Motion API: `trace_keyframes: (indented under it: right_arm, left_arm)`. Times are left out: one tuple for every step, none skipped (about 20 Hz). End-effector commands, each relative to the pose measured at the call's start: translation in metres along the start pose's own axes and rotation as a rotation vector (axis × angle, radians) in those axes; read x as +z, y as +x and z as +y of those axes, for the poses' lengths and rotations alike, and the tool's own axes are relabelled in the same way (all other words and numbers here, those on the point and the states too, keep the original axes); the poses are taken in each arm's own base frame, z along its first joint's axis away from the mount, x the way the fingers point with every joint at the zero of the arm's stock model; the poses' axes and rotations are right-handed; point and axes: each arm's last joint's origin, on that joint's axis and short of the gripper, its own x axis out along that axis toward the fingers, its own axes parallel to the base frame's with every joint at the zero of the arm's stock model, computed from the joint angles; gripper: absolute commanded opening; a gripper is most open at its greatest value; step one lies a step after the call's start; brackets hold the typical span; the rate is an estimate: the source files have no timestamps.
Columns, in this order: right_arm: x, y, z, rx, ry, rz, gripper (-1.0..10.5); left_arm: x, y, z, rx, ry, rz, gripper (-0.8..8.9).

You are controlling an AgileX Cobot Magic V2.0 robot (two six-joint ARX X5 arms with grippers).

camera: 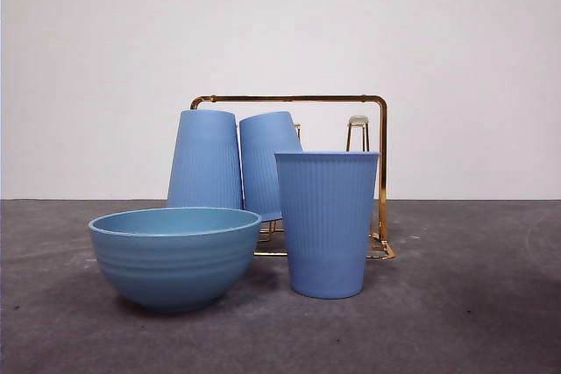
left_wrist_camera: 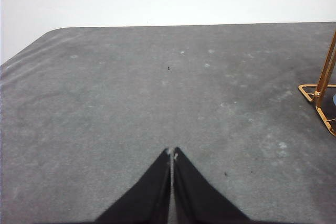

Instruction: Right arm lift cup from the cupboard, then place it on the right of the bowl

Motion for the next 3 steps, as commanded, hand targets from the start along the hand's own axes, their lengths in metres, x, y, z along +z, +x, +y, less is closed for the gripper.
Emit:
trace_keyframes:
  right_arm:
    - [-0.0030,0.0007,0.0001,0.001,0.000,0.013,0.2]
    - [-0.0030,0.0007,-0.0007,-0.027,-0.031,0.013,0.2]
    - [-0.0030,0.0007,-0.0009,-0.036,-0.031,0.012,0.2]
  left_arm:
    - [-0.0069,0.0020,-0.0002,0.000,-0.005,0.024,0.07]
    - [-0.0069,0.0020,-0.0002,0.000,-0.005,0.024,0.07]
    - [-0.0069,0.0020,-0.0002,0.000,-0.005,0.024,0.07]
